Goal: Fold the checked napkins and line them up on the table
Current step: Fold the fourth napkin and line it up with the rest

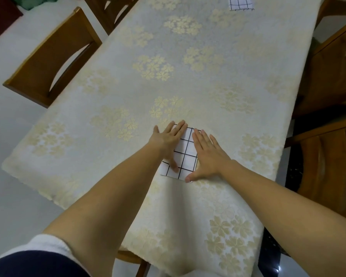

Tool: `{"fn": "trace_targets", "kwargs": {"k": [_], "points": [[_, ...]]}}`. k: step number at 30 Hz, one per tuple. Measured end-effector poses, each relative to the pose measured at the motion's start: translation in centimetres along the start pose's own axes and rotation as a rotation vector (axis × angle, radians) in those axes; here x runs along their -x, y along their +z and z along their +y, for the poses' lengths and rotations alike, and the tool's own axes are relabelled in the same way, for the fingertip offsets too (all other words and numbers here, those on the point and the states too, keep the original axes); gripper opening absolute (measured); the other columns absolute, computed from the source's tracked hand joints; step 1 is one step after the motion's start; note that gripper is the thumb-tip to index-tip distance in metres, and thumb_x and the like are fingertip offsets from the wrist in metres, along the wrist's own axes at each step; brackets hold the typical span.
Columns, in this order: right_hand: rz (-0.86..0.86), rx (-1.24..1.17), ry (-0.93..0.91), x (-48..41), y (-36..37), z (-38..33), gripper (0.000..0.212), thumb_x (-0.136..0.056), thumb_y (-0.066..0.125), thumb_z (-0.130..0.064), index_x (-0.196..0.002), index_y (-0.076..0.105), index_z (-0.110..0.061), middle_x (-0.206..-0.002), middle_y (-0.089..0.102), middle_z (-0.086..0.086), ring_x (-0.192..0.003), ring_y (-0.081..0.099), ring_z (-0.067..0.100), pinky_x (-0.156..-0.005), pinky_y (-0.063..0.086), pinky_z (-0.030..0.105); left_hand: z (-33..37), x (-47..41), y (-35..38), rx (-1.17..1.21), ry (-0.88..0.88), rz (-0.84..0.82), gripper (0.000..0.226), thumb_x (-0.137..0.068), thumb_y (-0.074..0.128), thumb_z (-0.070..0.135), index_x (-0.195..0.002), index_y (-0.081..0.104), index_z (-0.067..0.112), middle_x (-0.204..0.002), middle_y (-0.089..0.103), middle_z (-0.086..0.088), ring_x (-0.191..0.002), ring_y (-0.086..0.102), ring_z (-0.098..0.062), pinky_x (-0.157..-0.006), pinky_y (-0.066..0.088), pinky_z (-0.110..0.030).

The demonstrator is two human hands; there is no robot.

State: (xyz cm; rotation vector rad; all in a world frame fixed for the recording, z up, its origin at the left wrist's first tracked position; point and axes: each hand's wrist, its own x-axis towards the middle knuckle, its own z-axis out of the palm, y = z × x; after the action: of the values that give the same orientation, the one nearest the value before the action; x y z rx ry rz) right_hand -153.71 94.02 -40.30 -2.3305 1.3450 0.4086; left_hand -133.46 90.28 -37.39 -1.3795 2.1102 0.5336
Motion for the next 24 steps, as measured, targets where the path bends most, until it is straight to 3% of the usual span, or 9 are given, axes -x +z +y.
{"fn": "trace_targets", "kwargs": {"k": [2,4,6,8,12,15,18,21,24], "points": [[-0.030,-0.004,0.001,0.1,-0.5,-0.4,0.160,-0.049,0.054,-0.100,-0.154,-0.028,-0.010,-0.161,-0.035,0.006,-0.148,-0.033,0.024,-0.124,-0.011,0.048,0.3,0.2,0.0,-0.043,-0.029,0.003,0.169,-0.047,0.084,0.081,-0.156,-0.032,0.024,-0.166,-0.033,0.006,-0.156,-0.022,-0.032,-0.121,0.008,-0.071],[0.071,-0.193,0.064,1.1,-0.8,-1.0,0.149,-0.057,0.060,-0.093,-0.160,-0.011,-0.011,-0.167,-0.018,0.006,-0.154,-0.018,0.024,-0.126,0.000,0.046,0.7,0.6,-0.1,-0.060,-0.033,0.043,0.160,-0.055,0.079,0.083,-0.159,-0.027,0.024,-0.168,-0.030,0.001,-0.156,-0.018,-0.037,-0.122,0.003,-0.069],[0.395,-0.429,0.254,2.4,-0.1,-1.7,0.112,-0.075,0.066,-0.076,-0.156,0.027,-0.009,-0.162,0.024,0.013,-0.151,0.021,0.032,-0.121,0.024,0.041,1.3,0.8,-0.4,-0.055,0.028,0.163,0.131,-0.077,0.069,0.075,-0.162,-0.018,0.025,-0.170,-0.024,0.000,-0.157,-0.015,-0.035,-0.124,-0.004,-0.064],[0.571,-0.412,0.472,3.3,0.5,-2.8,0.065,-0.090,0.063,-0.055,-0.132,0.052,-0.008,-0.133,0.052,0.013,-0.126,0.049,0.034,-0.103,0.039,0.039,2.1,0.7,-0.9,-0.098,0.183,0.280,0.097,-0.095,0.063,0.054,-0.165,0.000,0.029,-0.173,-0.010,0.002,-0.159,-0.005,-0.029,-0.127,-0.002,-0.056],[0.311,-0.371,0.659,2.6,0.6,-5.8,0.057,-0.092,0.059,-0.052,-0.129,0.051,-0.009,-0.129,0.056,0.012,-0.123,0.051,0.031,-0.102,0.039,0.041,3.9,-0.5,-2.8,-0.303,0.485,0.322,0.054,-0.099,0.061,0.011,-0.150,0.046,0.023,-0.163,0.035,-0.004,-0.150,0.032,-0.029,-0.127,0.015,-0.045],[0.261,-0.378,0.630,1.8,0.3,-7.2,0.050,-0.096,0.050,-0.054,-0.128,0.053,-0.015,-0.127,0.060,0.011,-0.122,0.054,0.031,-0.100,0.039,0.042,5.4,-0.7,-4.3,-0.434,0.491,0.280,0.043,-0.098,0.065,0.021,-0.139,0.055,0.024,-0.146,0.048,-0.001,-0.139,0.041,-0.028,-0.126,0.016,-0.046],[0.187,-0.520,0.559,2.5,-0.8,-5.6,0.038,-0.098,0.053,-0.049,-0.115,0.061,-0.016,-0.116,0.066,0.008,-0.109,0.062,0.033,-0.089,0.047,0.039,5.4,-0.6,-4.7,-0.513,0.484,0.266,0.028,-0.098,0.063,0.021,-0.126,0.065,0.025,-0.134,0.058,0.002,-0.138,0.044,-0.027,-0.128,-0.002,-0.053],[0.106,-0.790,0.420,4.3,-1.8,-1.5,0.021,-0.095,0.066,-0.035,-0.100,0.063,-0.015,-0.091,0.068,0.003,-0.083,0.063,0.022,-0.069,0.048,0.031,3.2,0.2,-4.9,-0.317,0.425,0.368,0.015,-0.102,0.057,0.029,-0.109,0.070,0.027,-0.107,0.069,0.007,-0.125,0.056,-0.021,-0.125,-0.012,-0.053],[0.170,-0.807,0.401,5.2,-2.4,2.7,0.035,-0.096,0.064,-0.037,-0.085,0.064,-0.004,-0.079,0.067,0.013,-0.070,0.056,0.018,-0.060,0.039,0.029,0.4,1.1,-3.9,-0.071,0.238,0.395,0.026,-0.107,0.048,0.041,-0.111,0.070,0.028,-0.104,0.072,0.008,-0.115,0.057,-0.020,-0.127,0.003,-0.048]]}}
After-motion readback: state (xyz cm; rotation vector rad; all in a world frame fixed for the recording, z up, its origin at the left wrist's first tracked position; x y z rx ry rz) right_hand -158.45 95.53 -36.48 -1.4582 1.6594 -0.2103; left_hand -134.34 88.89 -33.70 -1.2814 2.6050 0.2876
